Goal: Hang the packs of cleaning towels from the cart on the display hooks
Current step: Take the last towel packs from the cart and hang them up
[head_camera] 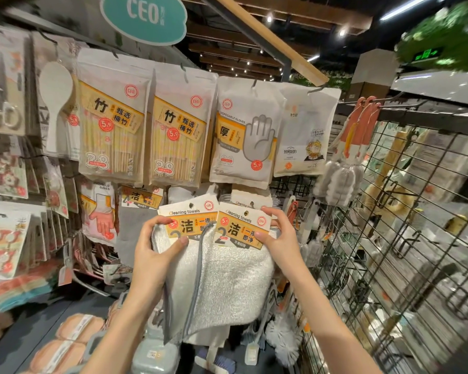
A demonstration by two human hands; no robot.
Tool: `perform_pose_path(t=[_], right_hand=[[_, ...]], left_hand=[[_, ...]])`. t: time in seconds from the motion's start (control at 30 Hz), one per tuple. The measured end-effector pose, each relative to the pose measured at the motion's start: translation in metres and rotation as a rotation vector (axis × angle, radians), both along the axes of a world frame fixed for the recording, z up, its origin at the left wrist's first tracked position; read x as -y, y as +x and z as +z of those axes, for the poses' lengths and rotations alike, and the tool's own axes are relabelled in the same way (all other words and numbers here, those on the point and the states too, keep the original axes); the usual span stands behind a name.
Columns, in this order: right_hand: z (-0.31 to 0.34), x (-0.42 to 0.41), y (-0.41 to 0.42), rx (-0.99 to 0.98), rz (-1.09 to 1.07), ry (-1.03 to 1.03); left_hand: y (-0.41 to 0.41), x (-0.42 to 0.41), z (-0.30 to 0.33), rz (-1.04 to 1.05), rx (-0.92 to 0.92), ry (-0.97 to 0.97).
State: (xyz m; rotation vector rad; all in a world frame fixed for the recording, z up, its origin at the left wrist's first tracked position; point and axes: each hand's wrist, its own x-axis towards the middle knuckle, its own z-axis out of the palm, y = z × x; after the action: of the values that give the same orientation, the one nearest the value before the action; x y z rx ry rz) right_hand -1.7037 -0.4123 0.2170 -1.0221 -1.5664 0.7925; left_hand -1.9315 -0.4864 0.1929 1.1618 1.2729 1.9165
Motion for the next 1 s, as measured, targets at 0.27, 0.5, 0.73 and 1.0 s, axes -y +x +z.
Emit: perform_pose_path(t=[0.27,0.5,0.73,1.0], right_hand=[[-0.004,-0.040,0.006,0.013,-0.085,-0.071],[-0.012,-0.069,0.012,0.020,-0.130,-0.050],[-0.026,-0.095,0.013,0.049,-0.240,-0.075],[-0.035,-0.117,0.000,0.129,-0.401,-0.005]], left_hand=[[-0.007,-0.013,-0.004,-0.007,0.061,-0.008],[-0.021,-0.012,-0.002,0.033,0.034,-0.011],[-0.020,-0.010,0.007,0.021,0.084,-0.030],[-0.014,-0.013,0.007,-0.008,0.080,-0.031]])
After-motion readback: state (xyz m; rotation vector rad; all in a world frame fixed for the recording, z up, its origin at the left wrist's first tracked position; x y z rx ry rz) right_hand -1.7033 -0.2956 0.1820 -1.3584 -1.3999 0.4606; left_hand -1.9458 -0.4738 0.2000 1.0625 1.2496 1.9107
